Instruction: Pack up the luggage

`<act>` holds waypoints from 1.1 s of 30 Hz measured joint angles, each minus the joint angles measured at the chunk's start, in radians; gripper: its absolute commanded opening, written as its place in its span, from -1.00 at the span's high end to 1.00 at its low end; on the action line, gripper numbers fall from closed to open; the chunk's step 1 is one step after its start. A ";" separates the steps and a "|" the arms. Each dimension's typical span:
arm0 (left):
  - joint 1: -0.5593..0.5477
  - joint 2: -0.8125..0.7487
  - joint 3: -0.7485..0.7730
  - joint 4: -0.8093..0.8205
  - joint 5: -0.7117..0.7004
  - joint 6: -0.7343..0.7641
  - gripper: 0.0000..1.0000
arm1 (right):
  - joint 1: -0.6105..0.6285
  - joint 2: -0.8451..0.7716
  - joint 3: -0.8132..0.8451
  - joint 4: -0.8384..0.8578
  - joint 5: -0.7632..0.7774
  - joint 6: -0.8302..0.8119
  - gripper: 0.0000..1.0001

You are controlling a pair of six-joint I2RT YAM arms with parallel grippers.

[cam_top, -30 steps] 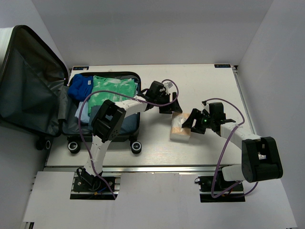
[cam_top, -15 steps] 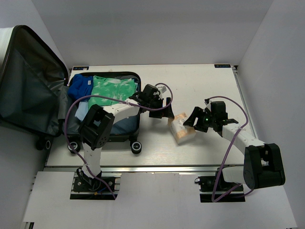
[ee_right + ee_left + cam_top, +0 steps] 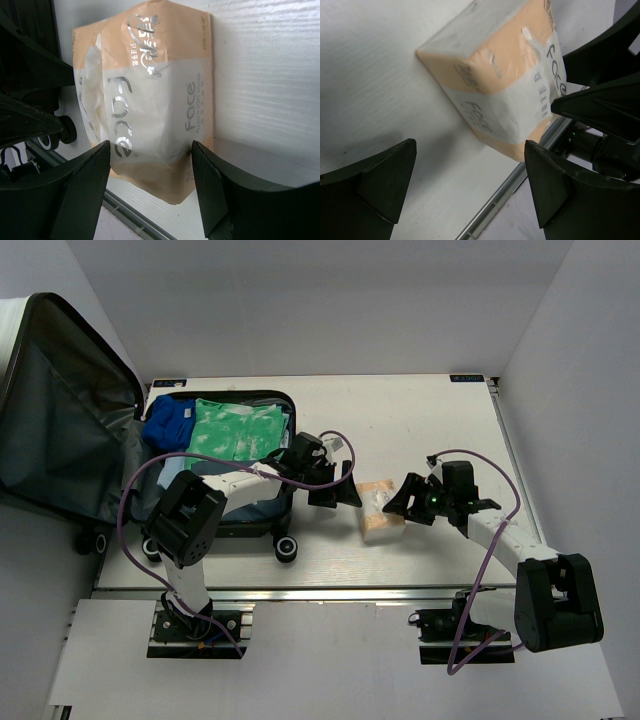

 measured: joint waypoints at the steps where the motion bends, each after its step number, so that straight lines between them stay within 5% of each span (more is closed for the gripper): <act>1: -0.005 0.003 -0.008 0.008 0.011 -0.010 -0.96 | 0.005 -0.002 -0.007 0.003 -0.003 0.002 -0.37; 7: -0.045 0.035 0.014 0.057 0.039 -0.039 -0.85 | 0.041 -0.008 -0.036 0.026 -0.018 0.019 -0.31; 12: -0.060 0.072 0.042 0.063 0.039 -0.035 -0.10 | 0.066 -0.009 -0.036 0.041 -0.007 0.032 -0.19; 16: -0.058 0.077 0.042 0.043 0.023 -0.029 0.27 | 0.076 -0.002 -0.036 0.048 0.009 0.040 -0.03; 21: -0.059 0.077 0.042 0.042 0.011 -0.022 1.00 | 0.090 0.014 -0.036 0.052 0.028 0.048 0.54; 24: -0.059 0.077 0.044 0.038 0.004 -0.014 1.00 | 0.104 0.021 -0.032 0.052 0.034 0.050 0.98; 33: -0.056 -0.015 0.090 -0.093 -0.132 0.058 1.00 | 0.203 0.064 0.169 -0.104 0.117 0.025 1.00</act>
